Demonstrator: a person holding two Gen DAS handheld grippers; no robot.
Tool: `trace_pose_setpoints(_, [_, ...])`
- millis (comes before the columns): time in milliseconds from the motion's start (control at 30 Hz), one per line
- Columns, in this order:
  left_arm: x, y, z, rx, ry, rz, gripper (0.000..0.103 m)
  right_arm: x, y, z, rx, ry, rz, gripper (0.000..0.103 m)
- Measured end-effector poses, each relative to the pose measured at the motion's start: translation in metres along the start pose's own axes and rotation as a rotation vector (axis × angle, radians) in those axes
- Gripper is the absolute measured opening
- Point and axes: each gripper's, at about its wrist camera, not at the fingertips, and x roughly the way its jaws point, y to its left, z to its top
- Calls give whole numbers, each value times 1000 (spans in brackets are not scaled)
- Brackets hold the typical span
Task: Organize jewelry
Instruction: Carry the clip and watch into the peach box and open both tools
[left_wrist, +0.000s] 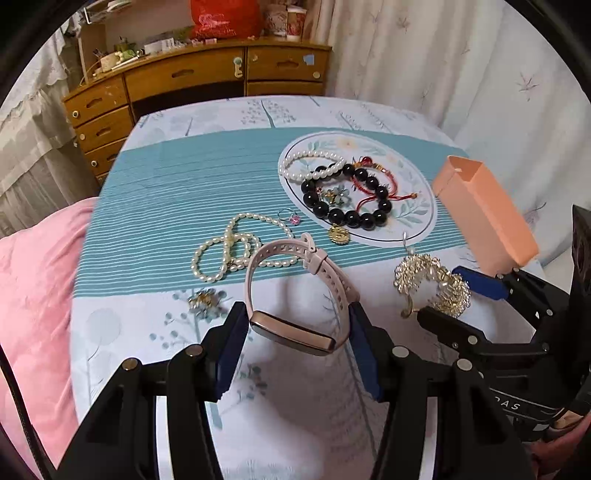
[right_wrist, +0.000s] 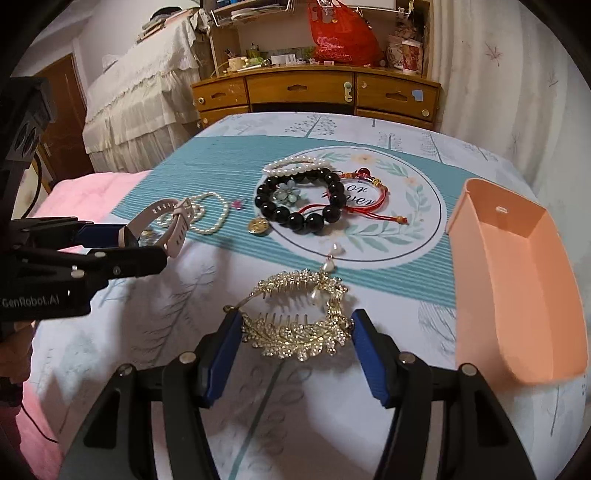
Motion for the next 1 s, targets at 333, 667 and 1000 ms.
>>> trace_pose_setpoints(333, [-46,-25,4,20,-15,49,53,-68,-1,-4,17,-113,33,60])
trace_pose_setpoints(667, [-70,-66,21,45,-43,-34,53,-132,-20,11,0,-248,0,60])
trace_pose_setpoints(1000, [-79,-124,52,112,-70,-79,54,-158,-86,32,91,-263,-26,60])
